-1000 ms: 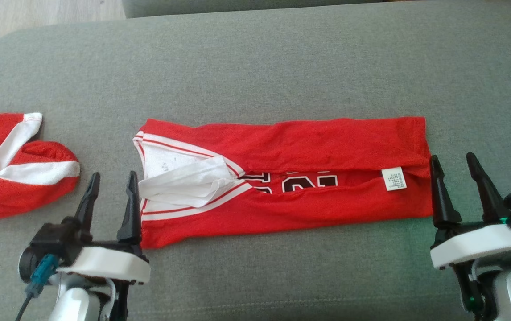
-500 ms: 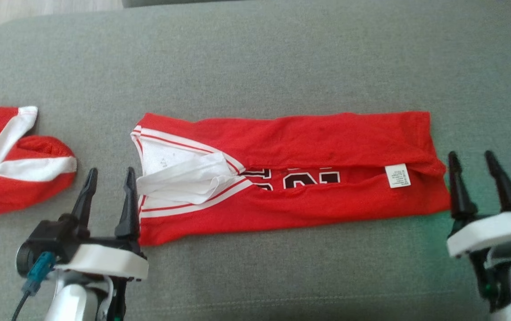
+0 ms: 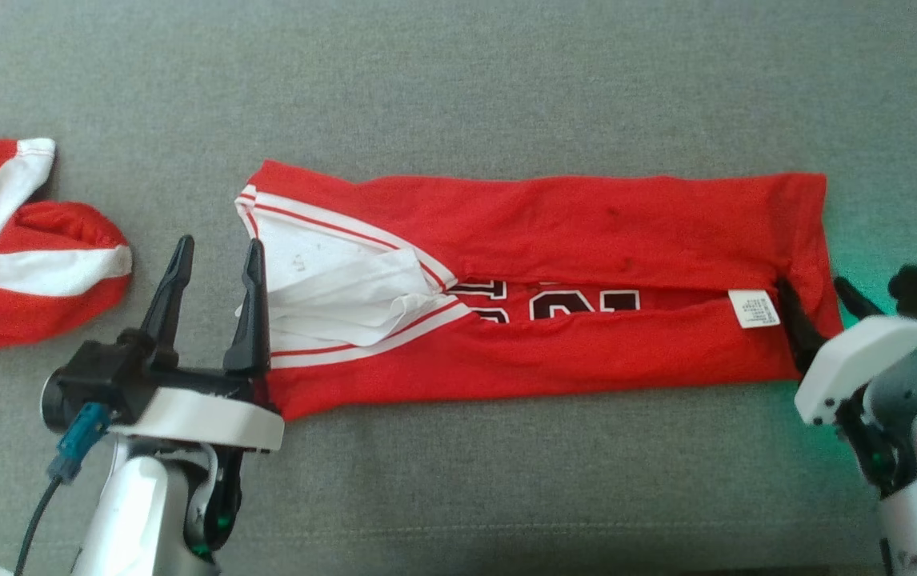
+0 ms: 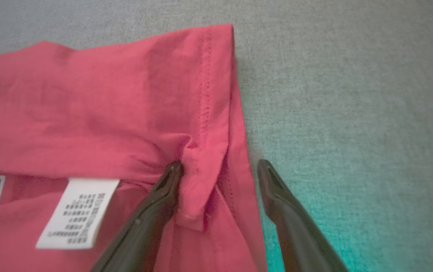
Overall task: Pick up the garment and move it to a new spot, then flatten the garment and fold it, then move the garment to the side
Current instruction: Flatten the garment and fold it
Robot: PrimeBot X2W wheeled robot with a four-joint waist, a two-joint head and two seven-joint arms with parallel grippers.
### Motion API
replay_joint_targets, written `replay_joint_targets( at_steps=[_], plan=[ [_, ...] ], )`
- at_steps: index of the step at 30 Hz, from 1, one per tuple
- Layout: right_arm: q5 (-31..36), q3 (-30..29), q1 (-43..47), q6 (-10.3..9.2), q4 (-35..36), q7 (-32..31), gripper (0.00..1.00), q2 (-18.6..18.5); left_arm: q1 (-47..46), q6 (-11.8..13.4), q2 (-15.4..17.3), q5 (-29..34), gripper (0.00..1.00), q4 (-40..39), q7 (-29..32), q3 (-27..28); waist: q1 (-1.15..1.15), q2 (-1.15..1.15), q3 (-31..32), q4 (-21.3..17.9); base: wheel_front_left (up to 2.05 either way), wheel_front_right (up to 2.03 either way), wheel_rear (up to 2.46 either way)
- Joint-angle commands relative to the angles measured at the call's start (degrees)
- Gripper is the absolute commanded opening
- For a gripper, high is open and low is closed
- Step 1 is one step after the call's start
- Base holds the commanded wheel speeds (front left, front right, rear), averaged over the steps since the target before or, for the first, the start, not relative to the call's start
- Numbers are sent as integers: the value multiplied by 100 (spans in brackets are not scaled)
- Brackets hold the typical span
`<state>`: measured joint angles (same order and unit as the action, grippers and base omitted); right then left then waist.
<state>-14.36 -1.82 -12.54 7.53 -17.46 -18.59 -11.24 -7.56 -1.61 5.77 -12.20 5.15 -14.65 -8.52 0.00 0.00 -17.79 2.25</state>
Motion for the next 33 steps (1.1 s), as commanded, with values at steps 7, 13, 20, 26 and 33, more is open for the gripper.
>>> replay_joint_targets(
  at_steps=[7, 13, 20, 26, 33],
  plan=[
    [-329, 214, 37, -4, 119, -669, 30, 74, -280, -109, -24, 109, 100, -119, -35, 298, 0, 0, -111, 8, 0, 0, 0],
    [-406, 67, 386, -4, 529, -860, 0, 240, -275, -146, -67, 160, 100, -113, -35, 379, 0, 0, -58, -33, 0, 0, 0],
    [-318, -414, 465, -4, 911, -643, 0, 277, -267, -195, -114, 200, 100, -108, -35, 440, 0, 0, -5, -128, 0, 0, 0],
    [-242, -822, 454, -4, 1101, -551, 0, 139, -228, -234, -143, 223, 100, -76, -35, 499, 0, 0, 110, -178, 0, 0, 0],
    [-182, -1253, 409, -4, 1140, -462, 0, -134, -179, -264, -189, 223, 100, -25, -35, 498, 0, 0, 252, -163, 0, 0, 0]
  ],
)
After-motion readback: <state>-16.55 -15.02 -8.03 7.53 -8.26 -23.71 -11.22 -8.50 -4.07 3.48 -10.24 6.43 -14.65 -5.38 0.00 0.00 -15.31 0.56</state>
